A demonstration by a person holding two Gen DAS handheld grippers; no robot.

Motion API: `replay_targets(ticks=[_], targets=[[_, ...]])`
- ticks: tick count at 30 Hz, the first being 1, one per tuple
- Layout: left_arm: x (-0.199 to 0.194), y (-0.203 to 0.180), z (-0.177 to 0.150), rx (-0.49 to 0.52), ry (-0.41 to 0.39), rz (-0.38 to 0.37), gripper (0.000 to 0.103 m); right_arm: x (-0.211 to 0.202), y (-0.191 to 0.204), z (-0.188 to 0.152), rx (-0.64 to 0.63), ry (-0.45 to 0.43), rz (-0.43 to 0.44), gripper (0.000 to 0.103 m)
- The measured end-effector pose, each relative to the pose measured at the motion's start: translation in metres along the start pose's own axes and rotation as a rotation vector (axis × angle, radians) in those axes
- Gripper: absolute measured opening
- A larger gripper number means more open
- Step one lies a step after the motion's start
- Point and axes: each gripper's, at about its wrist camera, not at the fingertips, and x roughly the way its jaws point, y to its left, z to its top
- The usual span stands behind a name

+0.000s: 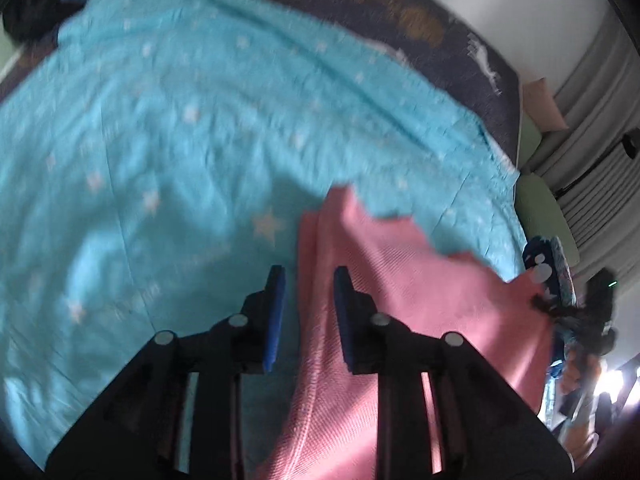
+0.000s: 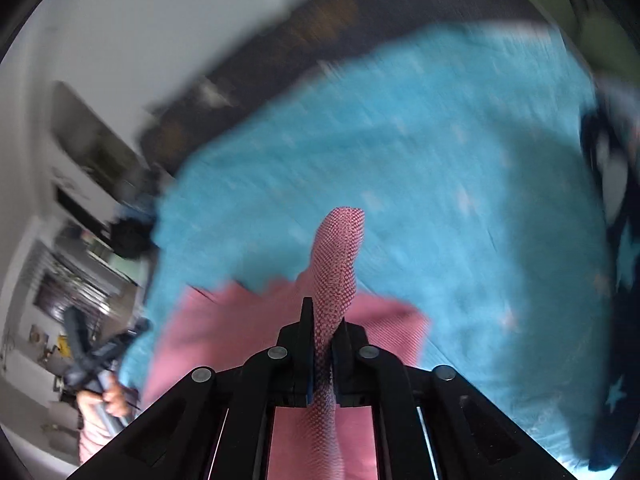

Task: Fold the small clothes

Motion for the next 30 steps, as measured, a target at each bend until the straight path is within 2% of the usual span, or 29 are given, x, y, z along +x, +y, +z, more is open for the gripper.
replay_targets(ticks=[2, 3, 6, 9, 11, 13, 15, 16, 19, 22, 24, 26, 29, 30], targets=[[0.005, 0.002, -0.005, -0.005, 0.01, 0.005, 0.029, 0.015, -0.027, -0.01, 0.107, 0.043, 0.051, 0.009], [0.005, 0.002, -0.005, 0.0, 0.009, 0.007, 0.035, 0.018, -0.035, -0.015, 0.124, 0.038, 0.077, 0.009], [0.002, -0.003, 0.001, -0.005, -0.008, -0.018, 0.046, 0.016, -0.04, -0.018, 0.113, 0.017, 0.109, 0.009], [0.004, -0.01, 0.011, -0.024, -0.029, -0.076, 0.05, 0.009, -0.032, -0.016, 0.082, 0.01, 0.097, 0.012], [0.013, -0.015, 0.013, -0.02, -0.029, -0.066, 0.05, 0.009, -0.027, -0.014, 0.056, 0.004, 0.087, 0.012], [0.029, -0.024, 0.013, 0.003, 0.007, -0.026, 0.037, 0.011, -0.023, -0.016, 0.043, 0.003, 0.088, 0.012], [0.042, -0.027, 0.013, 0.001, 0.022, -0.001, 0.01, 0.012, -0.024, -0.019, 0.04, 0.005, 0.089, 0.012], [0.042, -0.027, 0.012, -0.01, 0.012, 0.002, 0.006, 0.013, -0.024, -0.02, 0.039, 0.003, 0.089, 0.012], [0.022, -0.035, 0.008, 0.002, -0.088, -0.005, 0.006, 0.008, -0.025, -0.021, 0.039, -0.03, 0.078, 0.012], [-0.012, -0.047, 0.006, 0.06, -0.208, -0.056, 0.006, -0.019, -0.018, -0.021, -0.011, -0.177, 0.051, 0.012], [-0.019, -0.05, 0.011, 0.092, -0.246, -0.017, 0.006, -0.033, -0.012, -0.017, -0.052, -0.254, 0.043, 0.012], [-0.008, -0.045, 0.017, 0.084, -0.224, 0.034, 0.007, -0.033, -0.014, -0.009, -0.027, -0.25, 0.051, 0.012], [0.022, -0.026, 0.016, 0.049, -0.119, 0.13, 0.01, -0.021, -0.025, -0.006, 0.053, -0.19, 0.044, 0.012], [0.026, -0.02, 0.014, 0.031, -0.094, 0.129, 0.019, -0.019, -0.026, -0.009, 0.058, -0.171, 0.041, 0.012]])
